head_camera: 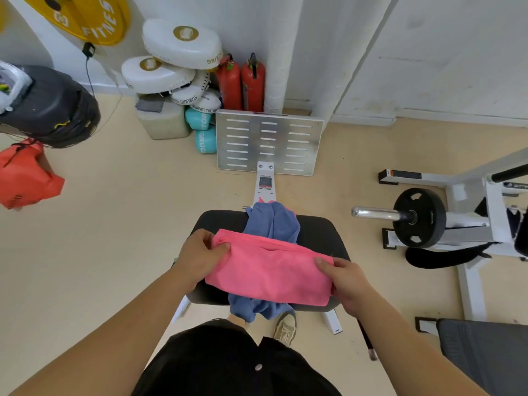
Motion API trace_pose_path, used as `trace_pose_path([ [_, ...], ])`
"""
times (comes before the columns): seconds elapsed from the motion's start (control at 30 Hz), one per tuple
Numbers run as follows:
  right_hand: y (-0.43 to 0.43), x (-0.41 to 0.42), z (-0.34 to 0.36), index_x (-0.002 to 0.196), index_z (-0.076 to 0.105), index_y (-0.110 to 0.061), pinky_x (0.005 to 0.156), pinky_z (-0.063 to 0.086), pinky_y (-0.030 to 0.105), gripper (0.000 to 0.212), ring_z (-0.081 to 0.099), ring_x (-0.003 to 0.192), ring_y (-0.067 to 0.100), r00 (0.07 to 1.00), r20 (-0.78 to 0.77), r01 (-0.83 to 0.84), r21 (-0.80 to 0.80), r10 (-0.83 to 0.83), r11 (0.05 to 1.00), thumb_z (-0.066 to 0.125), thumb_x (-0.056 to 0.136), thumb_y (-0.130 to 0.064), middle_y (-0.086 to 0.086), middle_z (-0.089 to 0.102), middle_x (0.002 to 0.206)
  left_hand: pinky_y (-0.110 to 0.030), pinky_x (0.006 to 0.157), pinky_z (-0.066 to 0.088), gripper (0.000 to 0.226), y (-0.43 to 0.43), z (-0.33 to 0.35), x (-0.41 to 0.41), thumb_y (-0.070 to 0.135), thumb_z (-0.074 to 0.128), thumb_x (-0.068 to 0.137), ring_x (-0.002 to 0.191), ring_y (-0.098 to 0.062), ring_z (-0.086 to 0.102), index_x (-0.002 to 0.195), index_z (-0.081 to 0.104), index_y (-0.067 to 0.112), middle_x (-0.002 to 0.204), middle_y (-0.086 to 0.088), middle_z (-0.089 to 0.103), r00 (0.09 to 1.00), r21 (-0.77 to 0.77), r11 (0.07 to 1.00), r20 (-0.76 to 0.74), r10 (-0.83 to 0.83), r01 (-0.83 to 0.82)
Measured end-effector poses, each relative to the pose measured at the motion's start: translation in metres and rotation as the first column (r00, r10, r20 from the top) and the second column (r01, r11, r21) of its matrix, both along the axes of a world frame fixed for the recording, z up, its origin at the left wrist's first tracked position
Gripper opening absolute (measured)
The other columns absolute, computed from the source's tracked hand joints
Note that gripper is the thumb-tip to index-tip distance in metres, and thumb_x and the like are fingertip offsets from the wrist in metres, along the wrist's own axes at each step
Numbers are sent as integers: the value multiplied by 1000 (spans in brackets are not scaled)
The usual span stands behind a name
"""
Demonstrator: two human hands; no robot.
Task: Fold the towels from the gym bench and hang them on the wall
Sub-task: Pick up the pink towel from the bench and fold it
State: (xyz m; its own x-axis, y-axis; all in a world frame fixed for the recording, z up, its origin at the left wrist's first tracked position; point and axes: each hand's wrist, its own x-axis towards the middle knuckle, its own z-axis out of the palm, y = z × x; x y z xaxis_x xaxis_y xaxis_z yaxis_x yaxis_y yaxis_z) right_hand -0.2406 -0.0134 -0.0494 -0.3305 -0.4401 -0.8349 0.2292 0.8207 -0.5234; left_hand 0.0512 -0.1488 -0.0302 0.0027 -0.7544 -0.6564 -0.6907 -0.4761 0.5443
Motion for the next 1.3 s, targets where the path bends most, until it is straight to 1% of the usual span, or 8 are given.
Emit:
trace_pose_path([
  [0.33,-26,37,30,120,62,-5,89,60,57,25,70,94,35,952,300,97,-115,-59,989,69,100,-19,19,71,108,-21,62,42,27,41,42,-58,35,77,87,69,-9,57,86,52,25,78,6,62,982,-196,971,-96,-160,139],
  [0.5,-22,30,14,122,71,-13,78,59,41,25,67,82,24,995,30,99,-90,-96,991,67,98,-21,8,75,101,-14,60,49,14,68,27,-107,26,70,93,72,-7,62,91,56,28,82,8,67,952,-147,975,-231,-200,169],
  [0.6,-14,16,12,104,77,-10,62,54,33,18,64,69,21,990,77,123,-67,-118,990,62,98,-19,9,73,87,-19,63,53,7,82,16,-135,26,67,95,70,-7,65,95,60,26,81,8,69,936,-118,973,-271,-225,200],
  [0.7,-6,7,13,101,77,-3,74,57,45,25,64,82,33,972,180,165,-45,-154,985,56,100,-16,30,69,97,-16,68,51,6,87,2,-152,25,66,96,76,-7,65,95,61,25,82,11,67,942,-133,974,-258,-215,186],
  [0.8,-1,3,11,112,75,-3,89,61,49,29,71,95,35,965,208,169,-24,-160,985,49,105,-15,27,75,113,-10,71,45,8,86,-2,-160,24,66,97,82,-4,63,103,62,28,87,15,64,951,-129,975,-227,-209,183],
  [0.97,-1,2,7,115,76,-8,83,60,41,28,74,99,27,937,301,196,-25,-180,980,59,105,-27,19,78,114,-7,70,41,17,85,2,-170,24,56,102,86,4,62,114,64,33,89,23,62,914,-47,948,-254,-317,315],
  [1.07,-2,3,-4,116,72,-2,82,61,43,33,74,98,30,959,234,168,-26,-157,985,72,98,-29,19,78,111,-14,77,45,27,85,5,-166,15,51,103,90,-1,64,124,65,25,95,20,65,874,-2,908,-272,-404,419],
  [1.3,-11,7,4,122,57,-15,94,58,54,18,65,106,27,990,86,-107,-49,111,993,55,105,-17,11,65,124,-44,76,52,35,65,-9,-90,26,75,84,81,-23,60,107,56,8,92,-5,61,991,-11,991,19,-136,136],
])
